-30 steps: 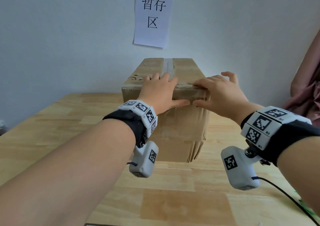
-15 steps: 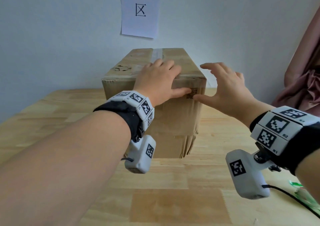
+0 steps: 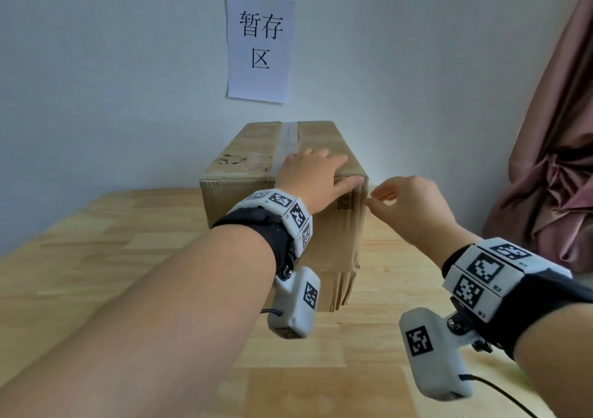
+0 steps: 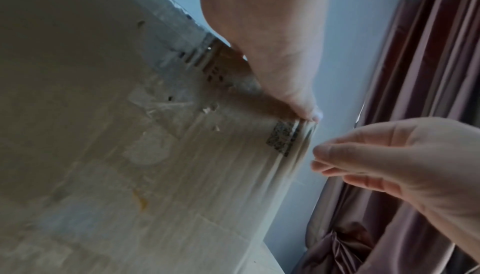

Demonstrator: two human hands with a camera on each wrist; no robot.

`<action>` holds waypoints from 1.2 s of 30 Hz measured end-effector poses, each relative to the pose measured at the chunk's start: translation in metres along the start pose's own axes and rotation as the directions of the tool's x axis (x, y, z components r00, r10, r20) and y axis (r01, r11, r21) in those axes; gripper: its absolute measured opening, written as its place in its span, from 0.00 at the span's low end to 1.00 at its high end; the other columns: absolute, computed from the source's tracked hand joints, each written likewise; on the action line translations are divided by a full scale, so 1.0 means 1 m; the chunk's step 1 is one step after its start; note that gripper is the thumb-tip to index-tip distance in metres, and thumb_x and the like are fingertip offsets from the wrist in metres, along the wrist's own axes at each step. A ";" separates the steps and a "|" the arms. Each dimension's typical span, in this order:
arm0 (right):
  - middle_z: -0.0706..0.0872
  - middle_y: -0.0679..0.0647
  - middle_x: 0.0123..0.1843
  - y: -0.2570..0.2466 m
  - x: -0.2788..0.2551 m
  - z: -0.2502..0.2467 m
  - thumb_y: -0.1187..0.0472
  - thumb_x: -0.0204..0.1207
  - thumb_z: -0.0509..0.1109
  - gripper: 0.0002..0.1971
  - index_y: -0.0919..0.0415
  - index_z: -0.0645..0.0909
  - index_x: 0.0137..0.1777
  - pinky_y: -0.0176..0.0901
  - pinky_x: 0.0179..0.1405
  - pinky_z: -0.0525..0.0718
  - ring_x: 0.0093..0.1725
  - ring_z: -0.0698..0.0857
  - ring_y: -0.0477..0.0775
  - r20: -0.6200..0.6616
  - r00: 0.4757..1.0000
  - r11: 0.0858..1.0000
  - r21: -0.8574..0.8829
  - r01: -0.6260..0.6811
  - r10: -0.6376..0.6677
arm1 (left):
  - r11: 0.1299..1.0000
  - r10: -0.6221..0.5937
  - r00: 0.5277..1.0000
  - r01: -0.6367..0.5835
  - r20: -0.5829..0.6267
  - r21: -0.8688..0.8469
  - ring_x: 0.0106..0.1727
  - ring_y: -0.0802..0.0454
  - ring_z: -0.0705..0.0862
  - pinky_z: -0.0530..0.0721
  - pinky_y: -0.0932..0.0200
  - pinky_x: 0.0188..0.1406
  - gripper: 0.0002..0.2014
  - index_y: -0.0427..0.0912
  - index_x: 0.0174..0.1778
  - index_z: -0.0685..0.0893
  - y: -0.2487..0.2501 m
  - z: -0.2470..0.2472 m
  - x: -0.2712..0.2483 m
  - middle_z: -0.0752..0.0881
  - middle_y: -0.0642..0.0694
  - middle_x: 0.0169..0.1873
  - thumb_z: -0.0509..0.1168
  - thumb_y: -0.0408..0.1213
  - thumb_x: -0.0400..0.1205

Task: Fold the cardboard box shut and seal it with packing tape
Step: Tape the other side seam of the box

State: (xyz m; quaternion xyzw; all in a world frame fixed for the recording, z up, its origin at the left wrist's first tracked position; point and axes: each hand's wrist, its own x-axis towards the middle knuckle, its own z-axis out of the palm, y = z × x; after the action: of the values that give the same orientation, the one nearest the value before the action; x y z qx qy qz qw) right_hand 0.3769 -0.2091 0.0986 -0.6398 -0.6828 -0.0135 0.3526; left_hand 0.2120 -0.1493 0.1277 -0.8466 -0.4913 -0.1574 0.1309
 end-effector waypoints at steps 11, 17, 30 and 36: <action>0.85 0.55 0.41 -0.003 0.000 -0.001 0.60 0.76 0.66 0.05 0.61 0.79 0.41 0.44 0.35 0.77 0.41 0.82 0.59 0.004 1.000 0.992 -0.128 -0.013 0.014 | 0.997 -0.017 0.994 0.025 -0.106 0.068 0.65 0.47 0.75 0.69 0.51 0.59 0.31 0.53 0.68 0.78 0.000 0.013 -0.004 0.81 0.51 0.62 0.48 0.68 0.80; 0.87 0.50 0.50 -0.001 -0.013 0.011 0.39 0.75 0.67 0.23 0.58 0.83 0.57 0.50 0.52 0.85 0.51 0.84 0.52 0.031 0.995 0.994 0.056 -0.091 0.090 | 0.997 -0.025 0.992 0.034 -0.120 0.074 0.68 0.46 0.74 0.69 0.49 0.62 0.33 0.54 0.72 0.75 0.002 0.015 -0.005 0.79 0.51 0.66 0.50 0.70 0.78; 0.83 0.56 0.41 0.007 -0.012 0.028 0.59 0.82 0.60 0.11 0.65 0.82 0.48 0.46 0.36 0.75 0.42 0.80 0.59 0.036 0.995 0.968 -0.229 0.102 -0.097 | 0.997 -0.046 0.992 0.053 -0.115 0.063 0.69 0.48 0.73 0.69 0.49 0.63 0.32 0.55 0.71 0.75 0.006 0.011 -0.007 0.79 0.52 0.65 0.50 0.70 0.78; 0.88 0.55 0.48 0.018 -0.019 0.020 0.58 0.78 0.65 0.06 0.59 0.81 0.49 0.50 0.49 0.81 0.50 0.84 0.58 -0.039 0.994 0.987 0.119 0.107 -0.103 | 0.997 -0.054 0.993 0.059 -0.101 0.043 0.68 0.47 0.74 0.70 0.49 0.63 0.32 0.53 0.70 0.75 0.008 0.009 -0.007 0.79 0.51 0.65 0.52 0.70 0.78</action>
State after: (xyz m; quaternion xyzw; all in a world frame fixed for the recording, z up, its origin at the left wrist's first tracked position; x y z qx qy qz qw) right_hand 0.3822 -0.2132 0.0666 -0.5799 -0.7092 -0.0012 0.4008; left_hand 0.2167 -0.1554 0.1161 -0.8202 -0.5114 -0.1920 0.1702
